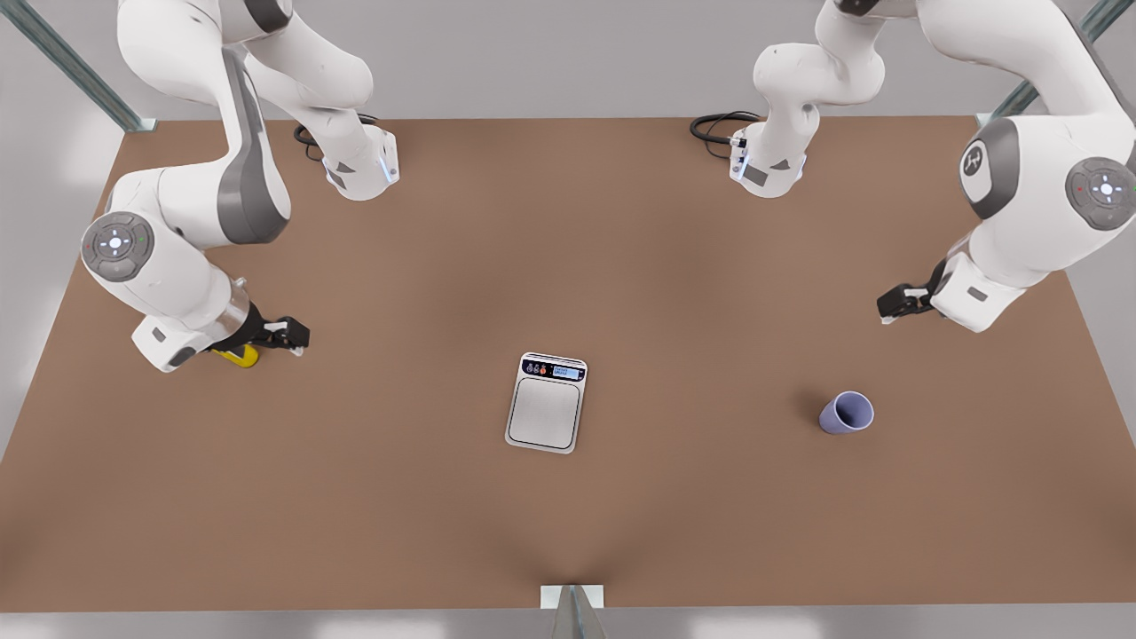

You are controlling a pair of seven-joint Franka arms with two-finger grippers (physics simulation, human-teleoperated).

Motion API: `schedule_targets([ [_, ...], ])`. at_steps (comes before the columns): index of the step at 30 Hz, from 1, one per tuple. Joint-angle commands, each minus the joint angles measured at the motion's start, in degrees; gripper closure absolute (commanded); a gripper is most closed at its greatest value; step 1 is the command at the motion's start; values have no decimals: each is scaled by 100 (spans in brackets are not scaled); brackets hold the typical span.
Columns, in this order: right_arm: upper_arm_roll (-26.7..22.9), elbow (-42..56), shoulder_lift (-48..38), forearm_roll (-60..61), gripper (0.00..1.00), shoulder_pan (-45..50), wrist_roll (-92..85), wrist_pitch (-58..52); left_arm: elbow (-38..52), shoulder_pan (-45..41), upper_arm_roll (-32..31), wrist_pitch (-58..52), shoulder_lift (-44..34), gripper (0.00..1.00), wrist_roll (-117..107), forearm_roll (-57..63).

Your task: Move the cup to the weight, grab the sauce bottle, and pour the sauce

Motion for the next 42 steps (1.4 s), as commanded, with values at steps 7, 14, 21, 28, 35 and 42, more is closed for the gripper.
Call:
schedule_targets([
  [7, 0, 0, 35, 90, 0, -75, -408, -18, -70, 878, 1, 1766, 2214, 0, -18, -527],
  [14, 0, 650, 281, 1469, 0, -901, -3219, -1054, -694, 825, 1, 2435, 2276, 0, 9, -500],
  [21, 0, 941, 272, 3095, 0, -2878, -6860, -1767, -685, 914, 1, 2619, 2610, 0, 9, -492],
  [28, 0, -351, 949, 4502, 0, -4654, -10692, -2065, -677, 905, 1, 2751, 2883, 0, 9, -492],
  [35, -9, -457, 2003, 4713, 0, -4874, -11729, -1811, -677, 896, -25, 2944, 3014, 0, 17, -492],
  [42, -9, -325, 2865, 4713, 0, -4847, -12476, -1512, -677, 878, -25, 2944, 3050, 60, 53, -500],
])
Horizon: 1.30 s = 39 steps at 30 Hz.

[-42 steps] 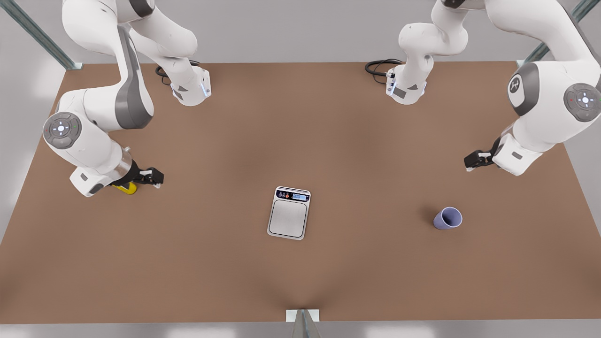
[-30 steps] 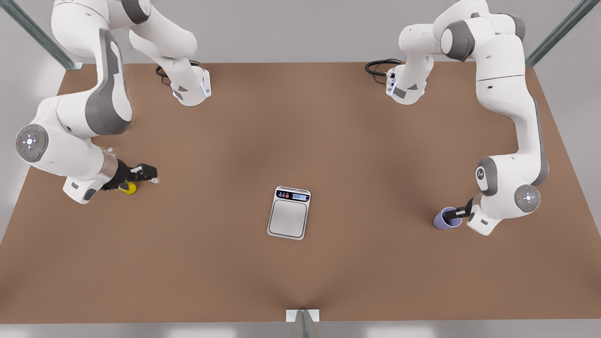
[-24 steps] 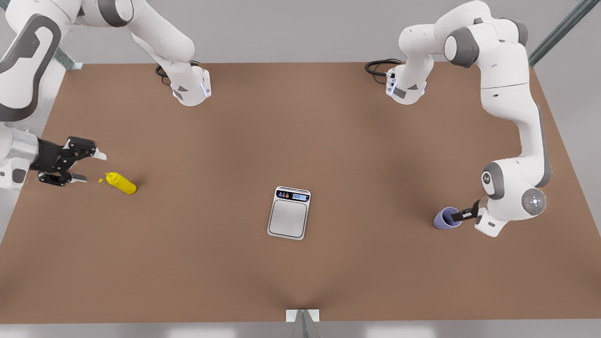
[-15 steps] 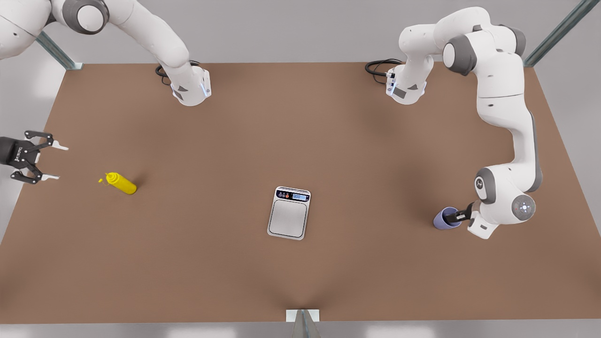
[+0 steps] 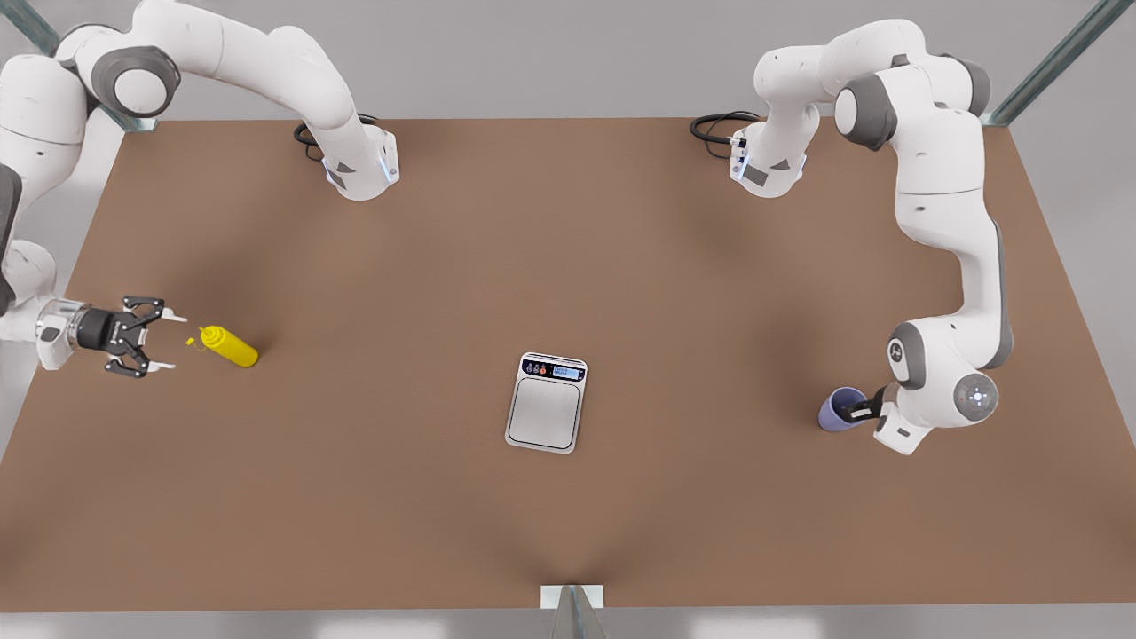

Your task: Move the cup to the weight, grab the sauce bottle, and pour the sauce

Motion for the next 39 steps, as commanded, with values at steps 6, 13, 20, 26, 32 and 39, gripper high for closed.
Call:
schedule_targets([
  [6, -8, 9, 184, -71, 0, -75, -195, 0, 0, -9, 0, 0, 0, 75, -10, -28],
  [13, -17, 1, 535, -159, 0, -92, -441, 35, 44, -62, -26, 0, -18, 79, -19, -28],
  [20, -8, 1, 702, -106, 0, -13, -467, 352, 70, -316, -105, -35, -343, 79, -36, -46],
  [26, -8, -26, 711, -115, 0, -13, -511, 396, 475, -791, -852, -413, -405, 79, -1345, -415],
  [32, -8, -105, 729, -159, 0, -13, -661, 387, 686, -1924, -1476, -396, -326, 79, -3744, -318],
  [39, -8, -105, 825, -168, 0, 48, -731, 387, 1389, -2865, -1468, 378, 263, 79, -5722, -29],
])
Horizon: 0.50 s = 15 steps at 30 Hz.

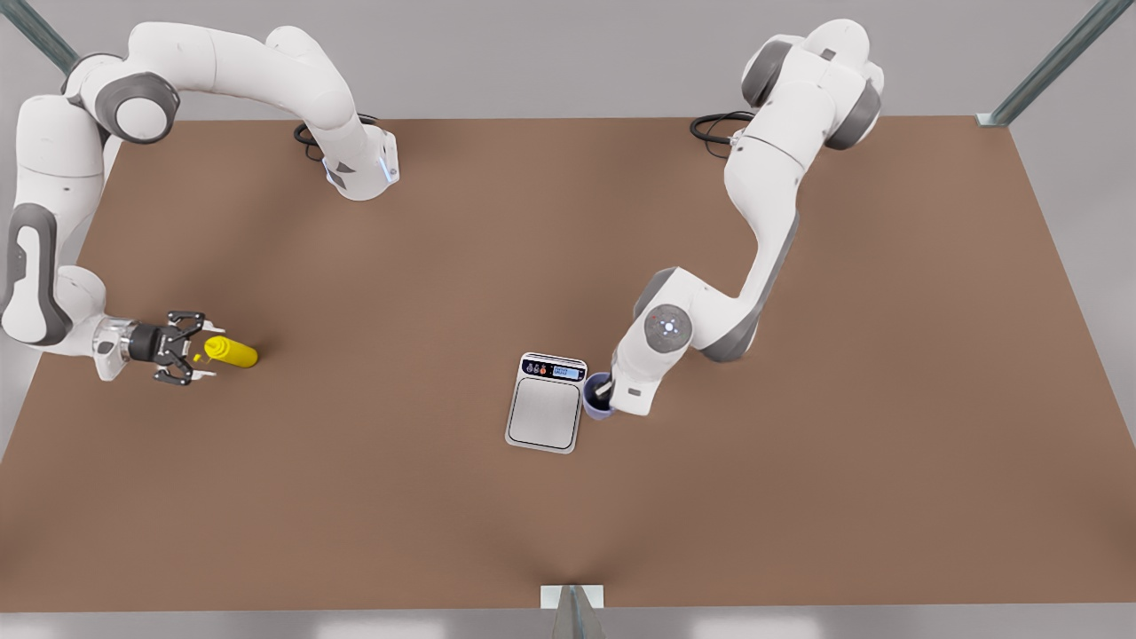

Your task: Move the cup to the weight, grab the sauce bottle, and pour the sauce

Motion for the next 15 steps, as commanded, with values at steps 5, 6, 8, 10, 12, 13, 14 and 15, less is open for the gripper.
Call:
schedule_targets([
  [5, -7, -18, 70, 8, 0, 80, -9, 35, 1, -362, 9, 396, 190, 79, -525, -65],
  [6, 1, -27, 70, 8, 0, 89, -9, 35, 1, -380, 9, 413, 234, 79, -542, -65],
  [8, 1, -27, 79, 17, 0, 116, -9, 35, 10, -468, 9, 589, 313, 79, -666, -65],
  [10, 1, -27, 79, 25, 0, 150, -9, 35, 18, -512, 9, 826, 427, 79, -780, -65],
  [12, 1, -36, 79, 34, 0, 212, -9, 35, 378, -600, 9, 844, 673, 79, -920, -65],
  [13, 1, -36, 79, 34, 0, 212, -9, 26, 414, -600, 9, 844, 691, 79, -938, -65],
  [14, 1, -71, 79, 34, 0, 221, 0, 35, 493, -600, 9, 844, 735, 79, -938, -65],
  [15, 1, -71, 79, 34, 0, 221, -9, 35, 493, -600, 9, 844, 743, 79, -938, -65],
])
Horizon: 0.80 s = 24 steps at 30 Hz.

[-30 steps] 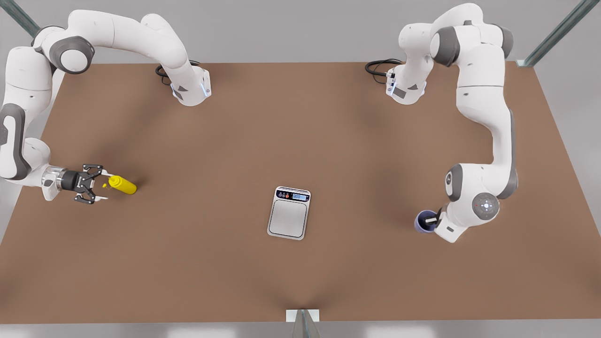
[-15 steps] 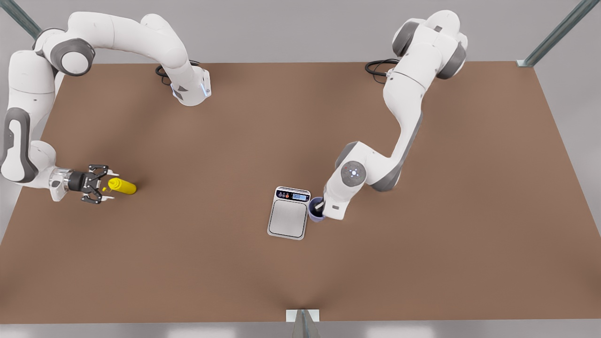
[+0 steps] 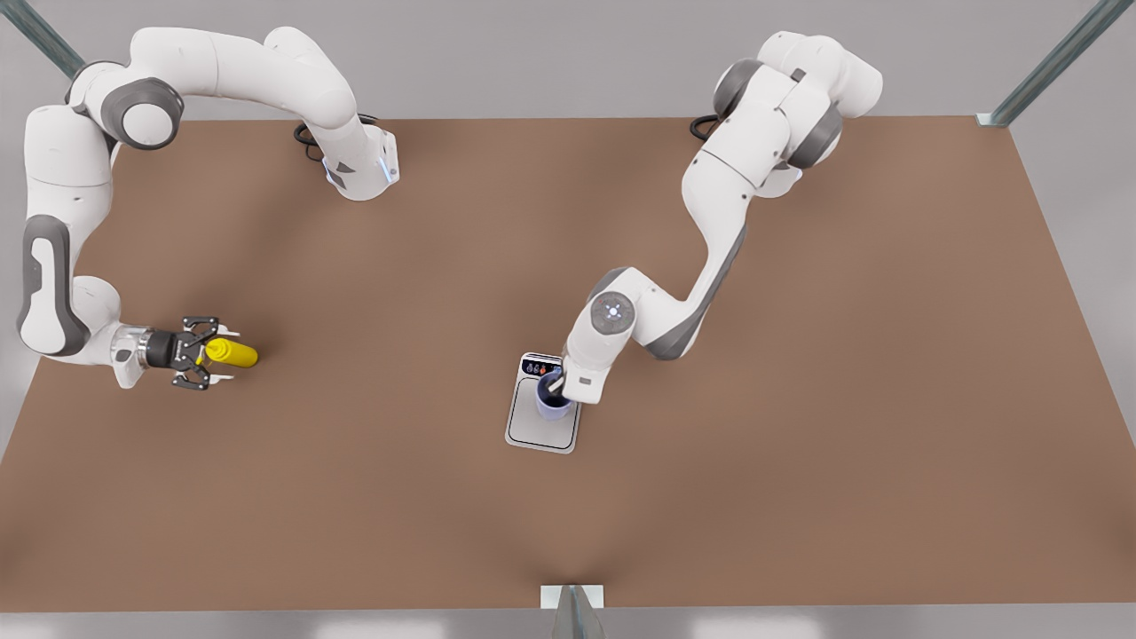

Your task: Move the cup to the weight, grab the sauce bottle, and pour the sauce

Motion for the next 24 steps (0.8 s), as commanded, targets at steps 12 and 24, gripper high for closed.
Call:
schedule_targets([
  [12, 18, -88, -27, 0, 38, 75, 13, -44, -1, 4, 0, 18, 1, 0, 5, -89],
  [24, 71, 132, -694, -26, 51, 567, 645, -62, 8, 30, 17, -482, -298, 0, -4, -124],
])
